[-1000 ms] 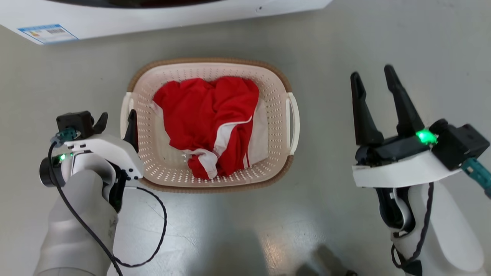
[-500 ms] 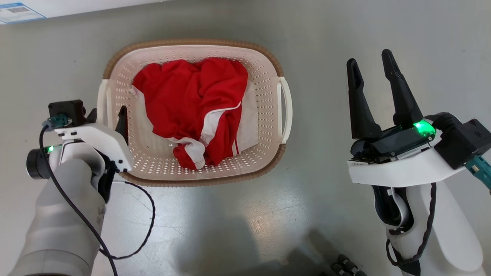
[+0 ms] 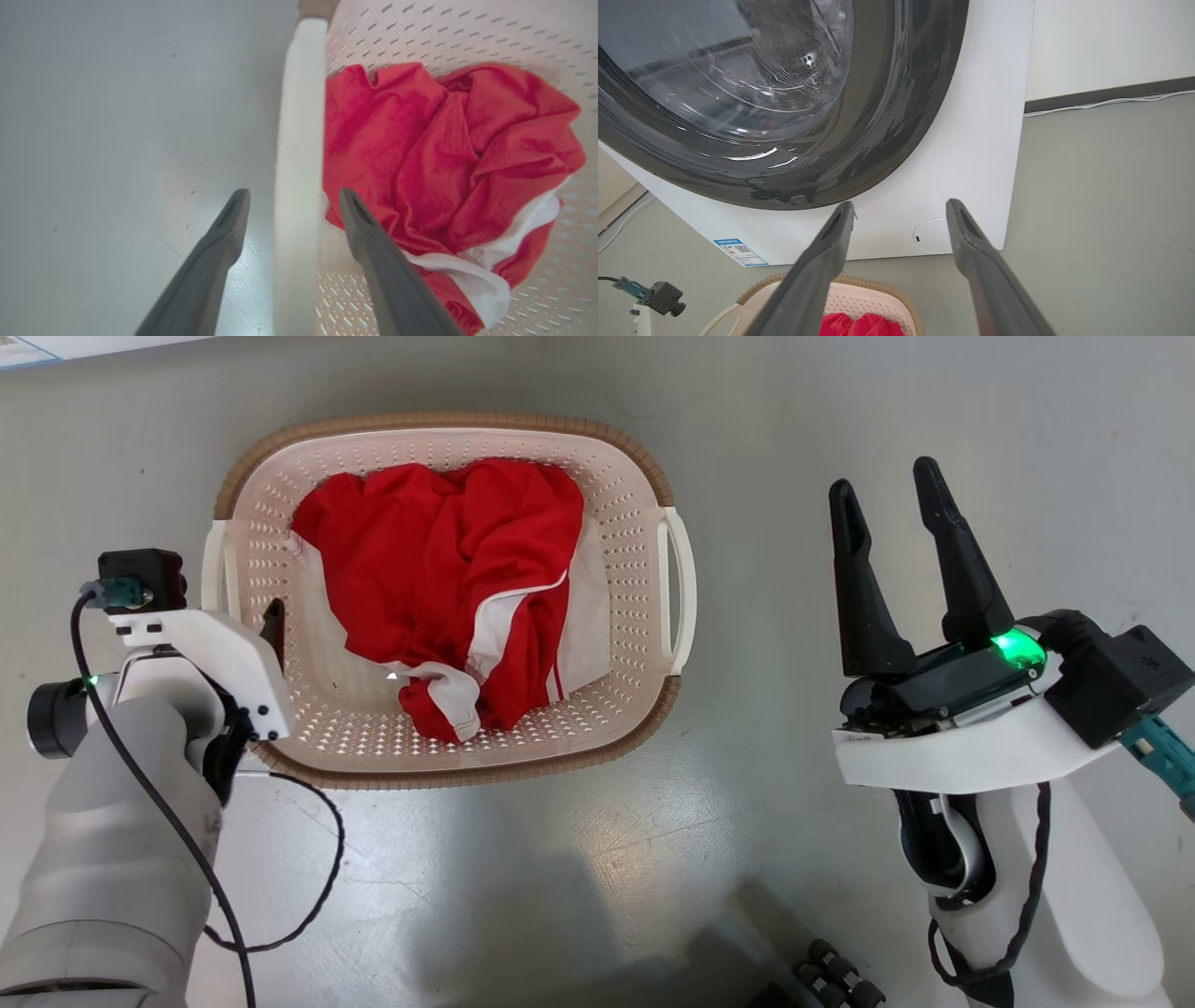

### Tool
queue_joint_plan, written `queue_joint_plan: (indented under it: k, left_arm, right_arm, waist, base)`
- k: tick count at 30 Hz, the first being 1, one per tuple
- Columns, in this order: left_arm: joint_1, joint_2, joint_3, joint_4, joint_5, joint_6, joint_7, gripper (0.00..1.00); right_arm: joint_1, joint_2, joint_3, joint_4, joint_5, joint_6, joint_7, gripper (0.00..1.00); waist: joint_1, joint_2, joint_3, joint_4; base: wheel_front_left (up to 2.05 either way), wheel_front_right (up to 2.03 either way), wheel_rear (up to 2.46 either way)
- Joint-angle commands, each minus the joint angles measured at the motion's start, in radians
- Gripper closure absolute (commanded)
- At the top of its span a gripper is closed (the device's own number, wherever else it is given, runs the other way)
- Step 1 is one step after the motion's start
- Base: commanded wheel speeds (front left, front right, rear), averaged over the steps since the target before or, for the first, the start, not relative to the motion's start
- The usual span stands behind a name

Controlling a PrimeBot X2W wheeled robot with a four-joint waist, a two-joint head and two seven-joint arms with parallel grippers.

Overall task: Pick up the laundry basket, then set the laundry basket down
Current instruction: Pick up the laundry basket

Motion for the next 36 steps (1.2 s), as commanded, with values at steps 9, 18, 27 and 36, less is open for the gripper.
queue_joint_plan:
  k: [9, 18, 27, 36]
  left_arm:
    - [-0.022, 0.054, -0.005, -0.003, -0.013, 0.004, 0.064, 0.29]
    - [-0.028, 0.053, -0.015, -0.001, -0.029, 0.003, 0.126, 1.00]
    - [-0.009, 0.025, 0.010, -0.001, -0.077, 0.016, 0.108, 1.00]
    - [0.032, -0.028, 0.044, -0.001, -0.132, 0.022, 0.042, 1.00]
  right_arm:
    - [0.012, 0.009, 0.023, -0.011, 0.013, 0.006, -0.009, 0.00]
    - [0.007, 0.011, 0.029, 0.002, 0.016, 0.006, -0.009, 0.00]
    - [0.007, 0.013, 0.027, 0.013, 0.015, 0.006, -0.009, 0.00]
    - [0.006, 0.013, 0.031, 0.021, 0.014, 0.006, -0.009, 0.00]
  waist:
    - [0.0000, 0.0000, 0.004, -0.008]
    - [0.0000, 0.0000, -0.004, -0.010]
    - [0.0000, 0.0000, -0.025, -0.002]
    - [0.0000, 0.0000, -0.048, 0.010]
  base:
    - [0.00, 0.00, 0.00]
    - [0.00, 0.00, 0.00]
    - [0.00, 0.00, 0.00]
    - [0.00, 0.00, 0.00]
